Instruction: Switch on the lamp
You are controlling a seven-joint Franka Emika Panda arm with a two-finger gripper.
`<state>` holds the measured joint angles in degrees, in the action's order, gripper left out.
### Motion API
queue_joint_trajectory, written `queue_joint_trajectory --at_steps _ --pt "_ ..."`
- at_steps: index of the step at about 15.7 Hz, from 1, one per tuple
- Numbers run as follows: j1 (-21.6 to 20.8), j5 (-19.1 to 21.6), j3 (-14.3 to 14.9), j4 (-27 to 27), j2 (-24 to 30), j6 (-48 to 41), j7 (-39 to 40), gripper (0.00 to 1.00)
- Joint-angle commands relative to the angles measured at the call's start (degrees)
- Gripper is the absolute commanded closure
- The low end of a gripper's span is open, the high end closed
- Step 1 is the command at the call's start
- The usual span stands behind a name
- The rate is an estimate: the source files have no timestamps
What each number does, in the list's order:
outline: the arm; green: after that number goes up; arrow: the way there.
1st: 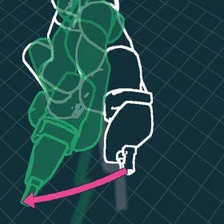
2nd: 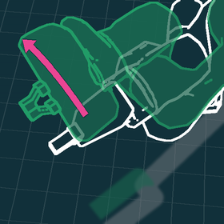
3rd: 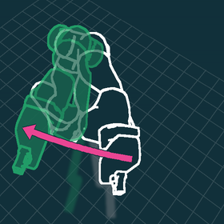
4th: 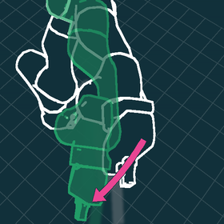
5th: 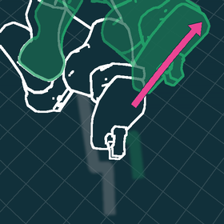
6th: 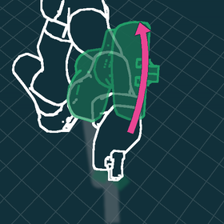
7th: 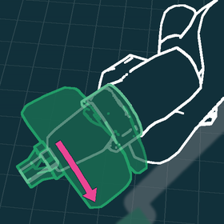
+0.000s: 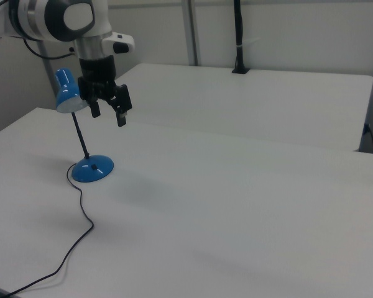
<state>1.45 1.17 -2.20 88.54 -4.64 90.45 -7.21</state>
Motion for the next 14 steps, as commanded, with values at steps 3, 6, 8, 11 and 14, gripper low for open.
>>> queue_joint_trajectory --at_steps 3,6,8,11,14 --pt "-0.13 -0.64 0.45 0.23 -0.19 1.05 1.32 0.00" --pt "-0.05 -0.56 0.53 0.23 -0.28 1.05 2.28 0.37" --pt "0.22 -0.21 0.53 0.32 -0.19 0.96 3.16 0.68" --pt "0.31 -0.03 0.53 0.41 -0.80 1.05 3.25 1.00" --pt "-0.13 -0.03 0.45 0.67 -1.95 2.62 3.87 1.00"
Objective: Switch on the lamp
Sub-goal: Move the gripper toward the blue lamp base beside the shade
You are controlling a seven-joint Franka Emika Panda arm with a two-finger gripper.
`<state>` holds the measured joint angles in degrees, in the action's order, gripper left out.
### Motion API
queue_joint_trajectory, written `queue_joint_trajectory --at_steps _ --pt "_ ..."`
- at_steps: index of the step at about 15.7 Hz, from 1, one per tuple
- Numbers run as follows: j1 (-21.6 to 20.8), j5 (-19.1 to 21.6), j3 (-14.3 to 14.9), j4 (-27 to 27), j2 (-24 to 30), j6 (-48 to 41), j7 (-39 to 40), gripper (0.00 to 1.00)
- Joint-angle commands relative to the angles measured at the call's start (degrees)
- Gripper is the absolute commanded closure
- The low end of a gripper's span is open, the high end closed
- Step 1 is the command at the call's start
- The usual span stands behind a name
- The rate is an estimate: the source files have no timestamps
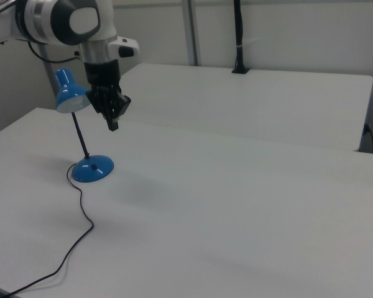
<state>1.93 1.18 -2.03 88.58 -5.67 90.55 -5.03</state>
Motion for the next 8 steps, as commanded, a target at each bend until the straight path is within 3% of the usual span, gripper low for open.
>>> queue_joint_trajectory --at_steps 1,3,6,8 --pt "-0.70 0.05 0.27 0.71 -1.53 3.48 1.26 1.00" --pt "-1.05 1.10 0.01 0.80 -3.02 5.07 0.47 1.00" --pt "-1.14 5.93 0.27 2.37 -3.47 9.72 -0.94 1.00" --pt "-1.49 6.03 0.18 2.56 -4.86 11.84 -1.29 1.00"
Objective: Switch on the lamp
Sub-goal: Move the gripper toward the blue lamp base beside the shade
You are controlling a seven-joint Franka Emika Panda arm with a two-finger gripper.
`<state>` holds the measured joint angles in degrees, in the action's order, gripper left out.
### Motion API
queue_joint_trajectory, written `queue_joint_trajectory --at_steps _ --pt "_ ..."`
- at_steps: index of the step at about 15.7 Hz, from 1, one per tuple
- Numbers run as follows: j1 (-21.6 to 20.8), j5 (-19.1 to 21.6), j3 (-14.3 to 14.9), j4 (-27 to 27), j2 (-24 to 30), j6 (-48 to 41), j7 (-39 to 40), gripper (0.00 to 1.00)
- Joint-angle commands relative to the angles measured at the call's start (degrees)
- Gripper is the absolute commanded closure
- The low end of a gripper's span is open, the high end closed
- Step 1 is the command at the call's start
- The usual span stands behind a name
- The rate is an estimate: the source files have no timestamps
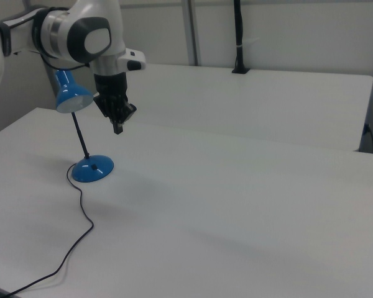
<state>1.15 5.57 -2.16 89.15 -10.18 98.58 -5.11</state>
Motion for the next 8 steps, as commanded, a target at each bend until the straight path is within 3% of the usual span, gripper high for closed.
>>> queue_joint_trajectory --at_steps 1,8 --pt "-1.41 1.63 0.32 2.00 -0.89 4.33 -1.30 1.00" --pt "-4.22 4.44 -0.03 1.99 -3.17 7.05 -7.89 1.00"
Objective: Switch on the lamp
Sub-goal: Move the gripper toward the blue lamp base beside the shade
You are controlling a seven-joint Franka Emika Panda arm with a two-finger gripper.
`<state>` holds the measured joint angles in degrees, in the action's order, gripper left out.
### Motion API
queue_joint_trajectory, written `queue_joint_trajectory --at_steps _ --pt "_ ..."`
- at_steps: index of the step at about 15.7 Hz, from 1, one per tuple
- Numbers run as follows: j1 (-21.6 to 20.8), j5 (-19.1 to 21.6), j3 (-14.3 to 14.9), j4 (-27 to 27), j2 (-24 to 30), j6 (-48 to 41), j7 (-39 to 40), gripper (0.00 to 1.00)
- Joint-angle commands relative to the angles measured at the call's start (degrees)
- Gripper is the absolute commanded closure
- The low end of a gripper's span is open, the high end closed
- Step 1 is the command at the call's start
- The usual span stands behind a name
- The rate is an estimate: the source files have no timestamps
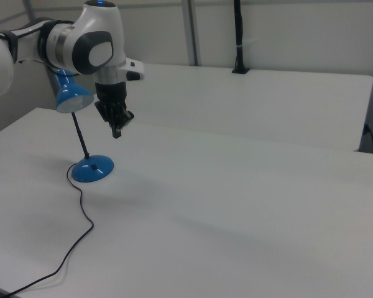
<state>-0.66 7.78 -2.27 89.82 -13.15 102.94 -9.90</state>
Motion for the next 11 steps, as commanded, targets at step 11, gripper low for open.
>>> queue_joint_trajectory --at_steps 11 --pt "-10.58 4.34 0.43 1.33 -7.49 13.52 -8.29 1.00"
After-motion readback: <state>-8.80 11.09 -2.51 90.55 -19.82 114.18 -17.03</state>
